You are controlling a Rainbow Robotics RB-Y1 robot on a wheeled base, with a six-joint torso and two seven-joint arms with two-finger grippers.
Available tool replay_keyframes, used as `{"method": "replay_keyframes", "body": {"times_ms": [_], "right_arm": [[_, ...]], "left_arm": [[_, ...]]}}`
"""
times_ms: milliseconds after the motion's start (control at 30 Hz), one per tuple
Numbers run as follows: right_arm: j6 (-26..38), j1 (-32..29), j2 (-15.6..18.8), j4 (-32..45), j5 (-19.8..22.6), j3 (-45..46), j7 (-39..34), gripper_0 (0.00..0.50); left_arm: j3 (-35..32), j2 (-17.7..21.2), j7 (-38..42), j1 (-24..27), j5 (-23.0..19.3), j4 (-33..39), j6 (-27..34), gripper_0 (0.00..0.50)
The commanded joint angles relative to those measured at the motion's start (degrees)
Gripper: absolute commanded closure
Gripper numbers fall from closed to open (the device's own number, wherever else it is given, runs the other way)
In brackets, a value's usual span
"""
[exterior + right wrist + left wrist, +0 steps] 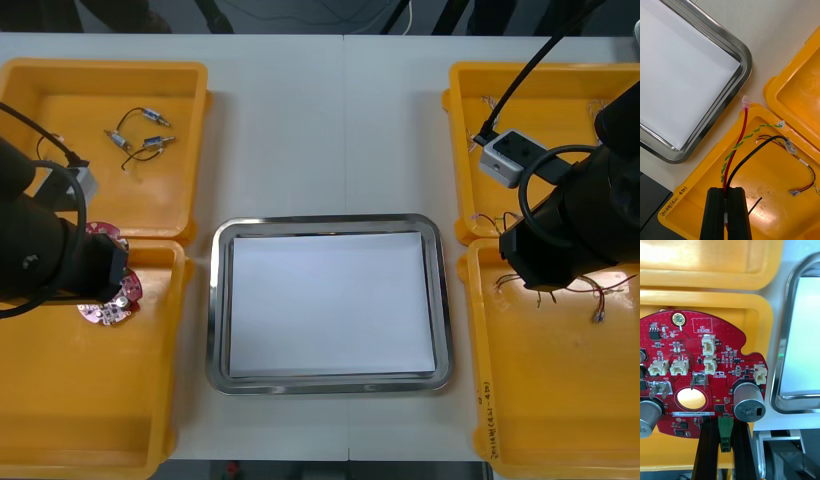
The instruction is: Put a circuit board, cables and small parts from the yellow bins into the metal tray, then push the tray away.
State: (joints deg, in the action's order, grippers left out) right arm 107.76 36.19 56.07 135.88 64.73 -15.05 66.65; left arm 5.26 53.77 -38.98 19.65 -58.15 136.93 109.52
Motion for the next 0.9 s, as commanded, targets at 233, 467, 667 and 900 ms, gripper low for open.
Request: {"method": "replay_keyframes", "body": {"times_ms": [233,467,667,900], "right_arm": [[-0.1,1.96,-0.18,1.58,-0.57,-0.94,1.02,0.5],[0.34,1.87,-0.18,1.58,-0.57,-0.94,0.76,0.5],[0.43,1.96,-0.18,1.58,-0.66,-1.03,0.67,0.5],[0.52,1.87,-0.26,1.5,-0.74,-0.94,0.58,0.5]], "left_arm": [[14.25,-1.83,-0.83,15.33,0.41,-6.06,0.34,0.5],[22.34,-7.28,0.92,22.1,3.13,-10.46,-0.98,0.5],[28.05,-11.41,2.77,24.56,7.53,-13.09,-4.76,0.5],[34.82,-13.17,7.16,24.73,11.31,-13.44,-9.94,0.5]]}}
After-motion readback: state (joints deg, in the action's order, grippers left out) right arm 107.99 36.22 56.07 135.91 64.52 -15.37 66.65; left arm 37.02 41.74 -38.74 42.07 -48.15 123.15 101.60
